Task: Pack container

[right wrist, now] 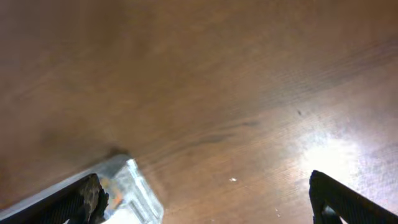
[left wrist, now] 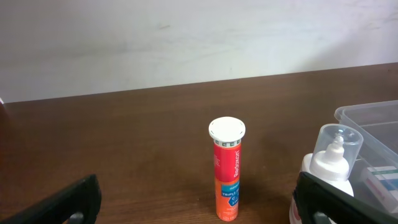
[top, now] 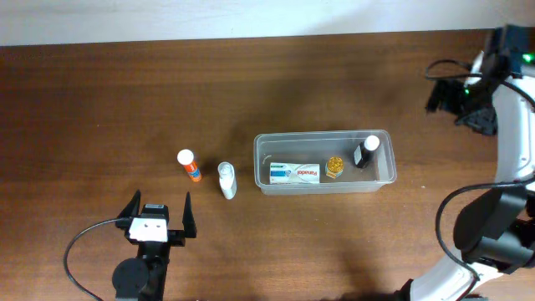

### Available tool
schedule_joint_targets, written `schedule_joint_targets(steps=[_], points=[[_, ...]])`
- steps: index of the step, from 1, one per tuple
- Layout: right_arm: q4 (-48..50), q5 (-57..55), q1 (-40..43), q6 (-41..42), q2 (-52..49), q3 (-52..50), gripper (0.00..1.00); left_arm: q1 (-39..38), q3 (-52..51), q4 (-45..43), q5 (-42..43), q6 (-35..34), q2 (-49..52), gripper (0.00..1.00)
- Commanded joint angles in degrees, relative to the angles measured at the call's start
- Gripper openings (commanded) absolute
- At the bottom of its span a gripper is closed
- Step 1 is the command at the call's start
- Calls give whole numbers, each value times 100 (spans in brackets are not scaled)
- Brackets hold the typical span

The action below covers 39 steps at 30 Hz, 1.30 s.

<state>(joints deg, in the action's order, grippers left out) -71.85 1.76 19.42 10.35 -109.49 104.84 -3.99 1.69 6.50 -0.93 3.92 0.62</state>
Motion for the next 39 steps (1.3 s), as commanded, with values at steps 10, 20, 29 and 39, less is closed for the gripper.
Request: schedule_joint_targets(steps=[10,20,29,39], points=[[46,79,428,109,-79,-131,98,42,-26,0,-20,90,-33,99],[57,79,428,109,-79,-129,98,39,-26,-1460,675,46,-31,99],[57,79,428,109,-76,-131,99,42,1228,-2522,1025,94,1379,99],[57,79,428,109,-76,-131,98,39,5018,522,2011,511,4843,99]])
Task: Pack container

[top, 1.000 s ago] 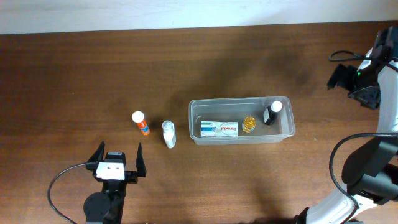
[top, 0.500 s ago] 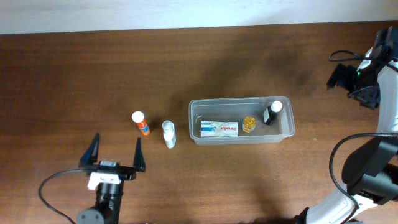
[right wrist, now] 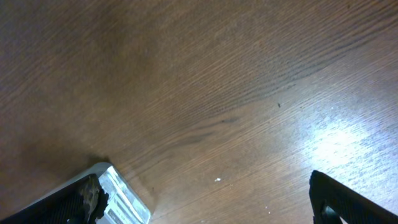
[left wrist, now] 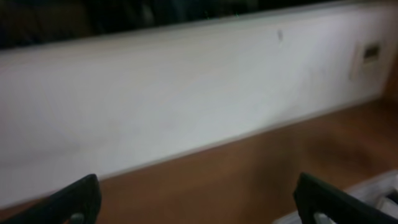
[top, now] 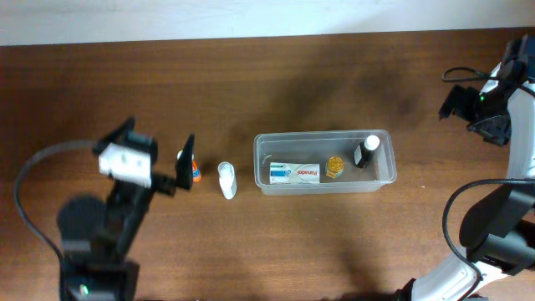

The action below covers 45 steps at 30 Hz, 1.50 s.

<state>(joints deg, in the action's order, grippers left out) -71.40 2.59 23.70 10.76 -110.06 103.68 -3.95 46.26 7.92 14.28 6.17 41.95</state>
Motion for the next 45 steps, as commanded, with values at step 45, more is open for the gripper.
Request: schedule_joint_targets(steps=[45], points=[[11,-4,0,68,-22,-13,98,-1864,4448,6697,-1231,-2120,6019,99]])
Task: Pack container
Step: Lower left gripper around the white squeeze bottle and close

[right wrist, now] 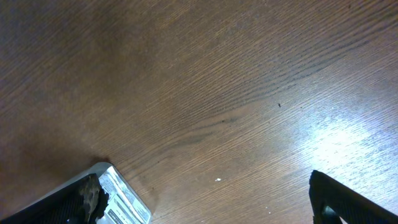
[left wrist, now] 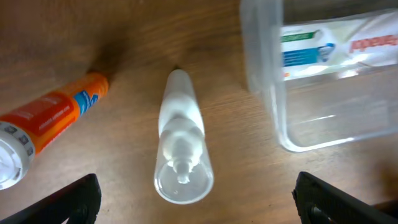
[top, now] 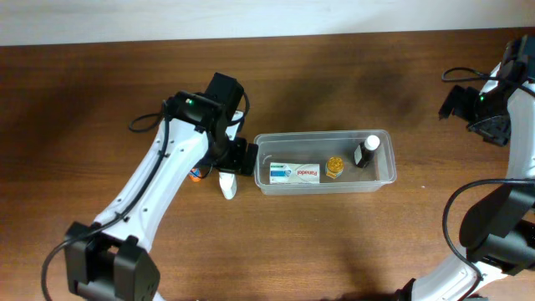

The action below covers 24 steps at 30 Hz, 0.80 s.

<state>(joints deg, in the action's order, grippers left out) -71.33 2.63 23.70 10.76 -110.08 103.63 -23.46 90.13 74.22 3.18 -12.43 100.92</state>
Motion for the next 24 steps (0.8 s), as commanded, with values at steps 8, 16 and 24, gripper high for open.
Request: schedule_joint_targets(steps=[8,16,24], points=[[4,-9,0,68,-20,-11,98,114,61,131,-85,-275,402,99],[4,-9,0,68,-20,-9,98,114,57,127,-63,-273,433,89],[4,-9,0,68,-17,-9,98,114,-127,4,-66,-251,442,74]])
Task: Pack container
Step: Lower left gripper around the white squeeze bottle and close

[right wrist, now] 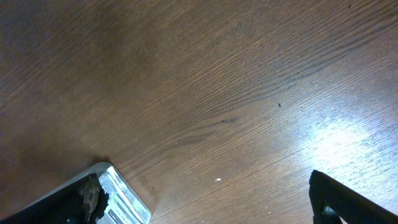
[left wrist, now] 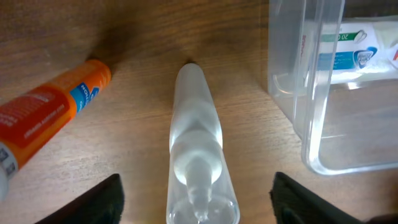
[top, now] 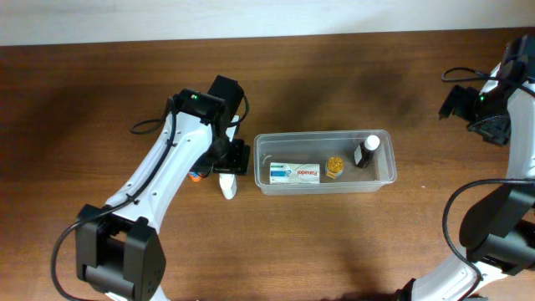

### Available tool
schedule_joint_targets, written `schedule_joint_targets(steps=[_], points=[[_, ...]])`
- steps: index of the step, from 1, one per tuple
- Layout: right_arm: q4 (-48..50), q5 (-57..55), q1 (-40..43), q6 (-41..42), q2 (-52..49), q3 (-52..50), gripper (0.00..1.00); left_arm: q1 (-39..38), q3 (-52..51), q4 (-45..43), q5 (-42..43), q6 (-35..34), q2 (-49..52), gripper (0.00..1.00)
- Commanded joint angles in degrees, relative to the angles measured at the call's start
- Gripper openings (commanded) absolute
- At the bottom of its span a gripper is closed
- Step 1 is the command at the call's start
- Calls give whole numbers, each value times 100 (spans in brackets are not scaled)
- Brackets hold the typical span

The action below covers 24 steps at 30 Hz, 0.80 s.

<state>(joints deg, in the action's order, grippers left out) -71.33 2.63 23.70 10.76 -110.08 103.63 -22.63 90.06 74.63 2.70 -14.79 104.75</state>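
A white bottle with a clear cap (left wrist: 198,149) stands on the table just left of the clear plastic container (left wrist: 309,93). My left gripper (left wrist: 196,190) is open above it, one finger on each side of the cap and neither touching it. An orange tube (left wrist: 46,115) stands to the bottle's left. From overhead the left gripper (top: 227,160) covers the bottle's top (top: 226,188). The container (top: 384,171) holds a Panadol box (top: 294,173), a small yellow jar (top: 334,167) and a dark bottle with a white cap (top: 365,152). My right gripper (right wrist: 214,202) is open over bare wood, far to the right.
The wooden table (top: 100,100) runs to a white wall at the back. The right arm (top: 501,92) hangs at the far right edge, well away from the container. A corner of the container (right wrist: 121,199) shows low left in the right wrist view.
My left gripper has come closer to the white bottle, and its fingers now stand nearer together on either side of the cap. The right arm has not moved.
My left gripper first sat open at the front of the table, facing the orange tube and the white bottle. Then the arm was raised at the left. After that it was over the bottle beside the container, and now it is closer around the cap. The right gripper drew back right.
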Motion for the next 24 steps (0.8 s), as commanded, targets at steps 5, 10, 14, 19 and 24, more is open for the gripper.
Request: schedule_joint_targets(steps=[5,10,14,19,24], points=[[4,-9,0,68,-20,-9,98,31,-133,-46,-24,-13,68,67],[4,-9,0,68,-20,-9,98,31,-155,-74,-107,33,70,67],[4,-9,0,68,-20,-9,98,31,-175,-90,-105,33,111,65],[4,-9,0,68,-20,-9,98,31,-186,-85,-101,83,313,63],[4,-9,0,68,-20,-9,98,31,-186,-87,-103,94,367,62]])
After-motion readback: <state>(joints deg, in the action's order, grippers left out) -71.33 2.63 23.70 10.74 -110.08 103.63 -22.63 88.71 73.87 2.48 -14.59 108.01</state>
